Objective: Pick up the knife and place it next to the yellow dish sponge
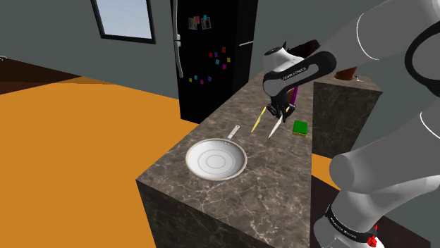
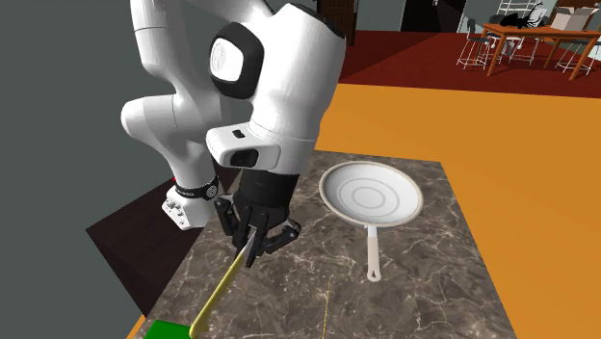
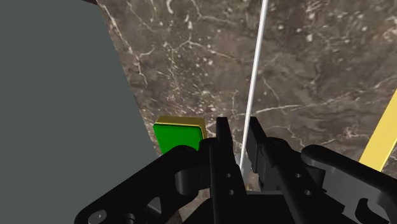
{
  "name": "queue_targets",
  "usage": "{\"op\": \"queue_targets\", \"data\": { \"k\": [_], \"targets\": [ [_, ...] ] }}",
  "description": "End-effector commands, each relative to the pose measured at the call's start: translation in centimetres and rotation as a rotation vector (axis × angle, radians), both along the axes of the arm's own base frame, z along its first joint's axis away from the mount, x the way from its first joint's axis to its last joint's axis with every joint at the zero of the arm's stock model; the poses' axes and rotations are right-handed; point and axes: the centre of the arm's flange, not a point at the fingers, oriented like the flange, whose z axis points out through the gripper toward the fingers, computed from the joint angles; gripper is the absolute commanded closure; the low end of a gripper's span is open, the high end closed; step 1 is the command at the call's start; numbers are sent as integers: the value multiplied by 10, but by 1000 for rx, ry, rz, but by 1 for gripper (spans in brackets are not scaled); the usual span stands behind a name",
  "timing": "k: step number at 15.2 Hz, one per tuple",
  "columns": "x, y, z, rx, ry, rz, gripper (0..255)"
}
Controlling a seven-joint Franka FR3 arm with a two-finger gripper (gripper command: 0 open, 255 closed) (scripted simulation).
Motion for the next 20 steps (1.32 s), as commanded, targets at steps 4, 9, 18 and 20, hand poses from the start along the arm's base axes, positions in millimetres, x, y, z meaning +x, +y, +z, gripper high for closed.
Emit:
{"op": "queue_targets", "data": {
  "k": [4,9,18,20],
  "targets": [
    [0,1,-27,0,-1,0,255],
    [0,1,-53,0,-1,0,255],
    [0,1,-87,0,-1,0,255],
    [0,1,-87,0,-1,0,255]
  ]
}}
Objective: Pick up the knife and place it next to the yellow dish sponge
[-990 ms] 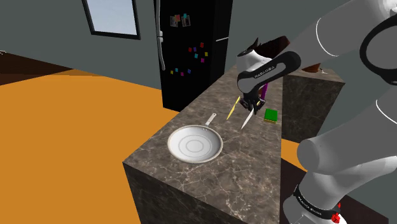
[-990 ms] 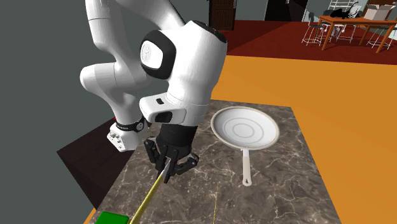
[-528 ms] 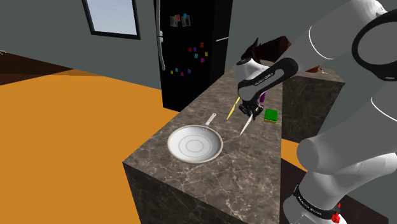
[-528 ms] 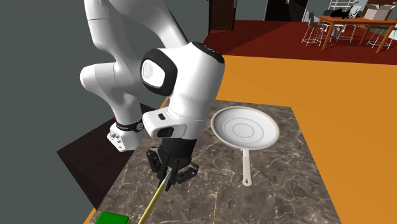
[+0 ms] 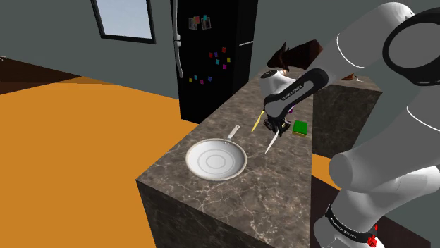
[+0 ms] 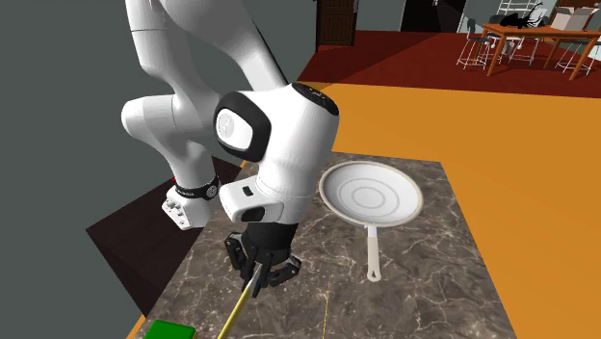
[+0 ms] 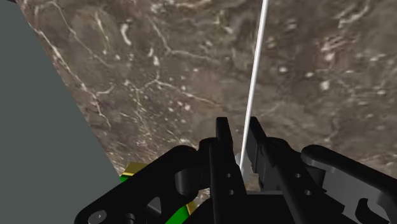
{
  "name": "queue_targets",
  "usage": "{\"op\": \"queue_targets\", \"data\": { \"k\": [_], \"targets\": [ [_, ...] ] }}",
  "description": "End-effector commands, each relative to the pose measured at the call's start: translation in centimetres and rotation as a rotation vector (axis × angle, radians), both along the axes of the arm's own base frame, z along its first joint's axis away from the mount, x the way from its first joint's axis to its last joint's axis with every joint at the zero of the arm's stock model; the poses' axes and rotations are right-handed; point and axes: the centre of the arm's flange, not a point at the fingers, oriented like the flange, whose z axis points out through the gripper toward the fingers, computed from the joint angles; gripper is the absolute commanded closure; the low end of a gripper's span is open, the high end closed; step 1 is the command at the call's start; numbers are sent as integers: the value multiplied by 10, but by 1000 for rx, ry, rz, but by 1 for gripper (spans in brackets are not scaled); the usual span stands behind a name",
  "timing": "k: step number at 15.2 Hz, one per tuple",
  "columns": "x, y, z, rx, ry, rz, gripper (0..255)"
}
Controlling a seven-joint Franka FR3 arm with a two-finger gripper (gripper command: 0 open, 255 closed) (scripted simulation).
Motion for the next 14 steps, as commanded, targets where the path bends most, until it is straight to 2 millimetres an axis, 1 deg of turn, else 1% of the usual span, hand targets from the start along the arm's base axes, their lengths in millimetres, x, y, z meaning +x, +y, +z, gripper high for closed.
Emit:
{"op": "queue_targets", "data": {
  "k": [1,3,4,9,13,14],
  "targets": [
    [0,0,0,0,0,0,255],
    [0,0,0,0,0,0,255],
    [0,0,0,0,0,0,0],
    [0,0,0,0,0,0,0],
    [8,17,46,0,0,0,0],
    [8,17,46,0,0,0,0]
  ]
}}
